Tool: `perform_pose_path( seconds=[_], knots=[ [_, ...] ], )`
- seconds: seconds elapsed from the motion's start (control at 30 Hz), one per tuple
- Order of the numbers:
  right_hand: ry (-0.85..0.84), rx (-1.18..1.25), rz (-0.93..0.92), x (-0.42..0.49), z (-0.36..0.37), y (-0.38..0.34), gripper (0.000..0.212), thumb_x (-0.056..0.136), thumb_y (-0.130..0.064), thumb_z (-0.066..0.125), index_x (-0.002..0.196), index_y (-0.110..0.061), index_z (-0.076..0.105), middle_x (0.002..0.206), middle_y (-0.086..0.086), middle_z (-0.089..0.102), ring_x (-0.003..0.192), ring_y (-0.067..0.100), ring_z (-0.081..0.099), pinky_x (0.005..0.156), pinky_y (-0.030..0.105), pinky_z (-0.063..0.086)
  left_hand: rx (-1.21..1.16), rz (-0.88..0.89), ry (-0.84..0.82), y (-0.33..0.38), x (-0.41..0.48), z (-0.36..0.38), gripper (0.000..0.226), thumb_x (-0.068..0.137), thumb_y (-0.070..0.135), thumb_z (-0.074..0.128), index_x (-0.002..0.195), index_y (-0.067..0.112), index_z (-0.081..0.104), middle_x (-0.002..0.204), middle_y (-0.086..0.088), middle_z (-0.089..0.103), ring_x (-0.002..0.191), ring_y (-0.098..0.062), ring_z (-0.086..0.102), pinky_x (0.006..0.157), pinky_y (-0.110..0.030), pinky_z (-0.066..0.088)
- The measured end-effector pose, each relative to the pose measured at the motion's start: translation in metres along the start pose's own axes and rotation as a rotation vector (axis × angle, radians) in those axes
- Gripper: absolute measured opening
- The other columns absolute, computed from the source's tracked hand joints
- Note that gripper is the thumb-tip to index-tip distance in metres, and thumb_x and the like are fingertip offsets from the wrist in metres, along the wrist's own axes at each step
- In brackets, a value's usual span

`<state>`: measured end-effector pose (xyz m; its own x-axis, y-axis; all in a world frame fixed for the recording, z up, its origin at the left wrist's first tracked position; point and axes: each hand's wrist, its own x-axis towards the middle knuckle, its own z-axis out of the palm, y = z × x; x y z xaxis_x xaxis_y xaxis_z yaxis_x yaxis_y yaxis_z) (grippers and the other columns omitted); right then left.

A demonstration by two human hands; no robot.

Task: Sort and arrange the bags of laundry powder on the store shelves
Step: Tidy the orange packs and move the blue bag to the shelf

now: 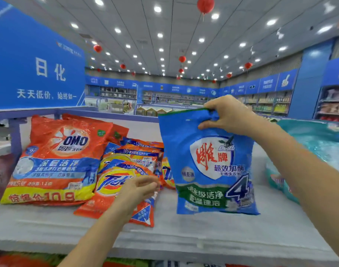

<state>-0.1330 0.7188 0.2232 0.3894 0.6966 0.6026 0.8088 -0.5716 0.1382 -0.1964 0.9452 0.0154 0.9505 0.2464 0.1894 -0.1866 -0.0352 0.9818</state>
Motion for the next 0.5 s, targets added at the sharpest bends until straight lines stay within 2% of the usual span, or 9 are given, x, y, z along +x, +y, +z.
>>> perform_pose_path(
  seconds=[0.07, 0.13, 0.2, 0.27, 0.37, 0.43, 0.5],
  knots=[
    [0.041, -0.045, -0.025, -0.011, 0.000, 0.007, 0.044, 0.072, -0.042, 0.075, 0.089, -0.004, 0.061, 0.064, 0.005, 0.055, 0.059, 0.023, 0.047, 0.063, 0.033, 0.040, 0.039, 0.055, -0.056, 0.005, 0.001, 0.017, 0.022, 0.085, 0.008, 0.068, 0.106, 0.016, 0.067, 0.103, -0.002, 0.073, 0.096, -0.012, 0.068, 0.083, -0.023, 0.053],
    [0.207, 0.013, -0.008, -0.027, 0.003, 0.019, 0.046, 0.071, -0.045, 0.074, 0.096, -0.008, 0.061, 0.059, 0.008, 0.055, 0.051, 0.022, 0.046, 0.059, 0.024, 0.034, 0.041, 0.108, -0.129, 0.010, 0.001, 0.036, 0.036, 0.079, 0.016, 0.074, 0.113, 0.021, 0.062, 0.106, 0.007, 0.070, 0.093, 0.003, 0.066, 0.074, -0.011, 0.051],
    [0.220, -0.058, -0.003, -0.039, 0.010, 0.026, 0.051, 0.073, -0.048, 0.070, 0.101, -0.007, 0.059, 0.050, 0.009, 0.047, 0.045, 0.021, 0.042, 0.049, 0.023, 0.028, 0.017, 0.138, -0.241, 0.015, 0.001, 0.059, 0.041, 0.074, 0.025, 0.075, 0.111, 0.027, 0.060, 0.101, 0.015, 0.071, 0.090, 0.008, 0.065, 0.069, -0.008, 0.050],
    [0.180, -0.130, -0.027, -0.046, 0.020, 0.031, 0.055, 0.075, -0.047, 0.071, 0.107, -0.004, 0.059, 0.050, 0.009, 0.048, 0.046, 0.022, 0.042, 0.047, 0.027, 0.030, -0.016, 0.136, -0.315, 0.016, 0.004, 0.081, 0.043, 0.067, 0.032, 0.073, 0.108, 0.026, 0.061, 0.094, 0.019, 0.073, 0.089, 0.002, 0.068, 0.068, -0.010, 0.051],
    [0.285, -0.109, 0.001, -0.055, 0.026, 0.042, 0.057, 0.074, -0.047, 0.072, 0.105, -0.001, 0.059, 0.058, 0.014, 0.059, 0.047, 0.025, 0.047, 0.047, 0.032, 0.039, -0.091, 0.103, -0.257, 0.013, 0.015, 0.106, 0.040, 0.062, 0.033, 0.073, 0.100, 0.023, 0.065, 0.088, 0.013, 0.075, 0.085, -0.010, 0.070, 0.072, -0.019, 0.054],
    [0.286, -0.133, 0.027, -0.061, 0.026, 0.048, 0.058, 0.075, -0.050, 0.069, 0.106, -0.002, 0.058, 0.055, 0.007, 0.053, 0.049, 0.027, 0.050, 0.047, 0.030, 0.034, -0.203, 0.055, -0.182, 0.012, 0.021, 0.117, 0.036, 0.064, 0.029, 0.074, 0.099, 0.024, 0.066, 0.088, 0.012, 0.075, 0.081, -0.008, 0.072, 0.065, -0.019, 0.055],
    [0.284, -0.141, 0.013, -0.067, 0.027, 0.053, 0.056, 0.076, -0.049, 0.069, 0.103, -0.001, 0.058, 0.052, 0.003, 0.048, 0.046, 0.022, 0.043, 0.047, 0.027, 0.028, -0.210, 0.067, -0.141, 0.013, 0.027, 0.121, 0.033, 0.065, 0.030, 0.073, 0.098, 0.026, 0.066, 0.087, 0.014, 0.075, 0.079, -0.007, 0.072, 0.060, -0.017, 0.055]
  ],
)
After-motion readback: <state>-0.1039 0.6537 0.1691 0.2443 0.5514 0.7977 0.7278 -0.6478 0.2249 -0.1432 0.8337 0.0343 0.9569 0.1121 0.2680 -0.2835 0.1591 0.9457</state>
